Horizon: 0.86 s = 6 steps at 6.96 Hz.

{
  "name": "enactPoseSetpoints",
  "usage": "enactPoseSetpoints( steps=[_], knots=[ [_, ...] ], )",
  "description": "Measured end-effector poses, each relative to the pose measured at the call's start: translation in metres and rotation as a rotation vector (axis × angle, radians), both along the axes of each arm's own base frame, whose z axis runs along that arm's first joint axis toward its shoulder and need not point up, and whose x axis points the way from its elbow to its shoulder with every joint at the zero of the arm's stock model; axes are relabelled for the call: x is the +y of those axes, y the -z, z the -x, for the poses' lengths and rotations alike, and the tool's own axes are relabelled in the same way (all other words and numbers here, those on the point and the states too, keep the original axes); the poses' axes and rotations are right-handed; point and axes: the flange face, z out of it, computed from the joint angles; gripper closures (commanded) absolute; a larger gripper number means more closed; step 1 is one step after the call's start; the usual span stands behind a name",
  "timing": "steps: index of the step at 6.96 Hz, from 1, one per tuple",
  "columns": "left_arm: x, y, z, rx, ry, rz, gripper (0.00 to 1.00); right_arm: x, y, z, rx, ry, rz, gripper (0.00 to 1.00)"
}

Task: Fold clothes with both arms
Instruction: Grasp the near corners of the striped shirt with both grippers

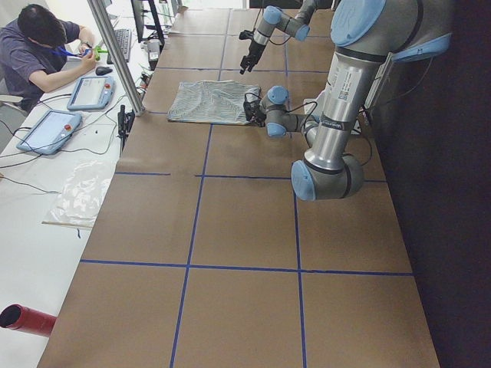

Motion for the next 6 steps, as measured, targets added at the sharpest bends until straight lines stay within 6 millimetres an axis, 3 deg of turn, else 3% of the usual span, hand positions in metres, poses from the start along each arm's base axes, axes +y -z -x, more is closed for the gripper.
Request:
enactPoseSetpoints(
  steps=[4, 6],
  knots=[
    [-0.005, 0.008, 0.005, 0.007, 0.066, -0.024, 1.0, -0.003, -0.029, 0.041, 0.121, 0.026, 0.063, 0.26],
    [-0.006, 0.012, 0.008, 0.013, 0.079, -0.034, 1.0, -0.004, -0.028, 0.054, 0.155, 0.033, 0.081, 0.26]
  ],
)
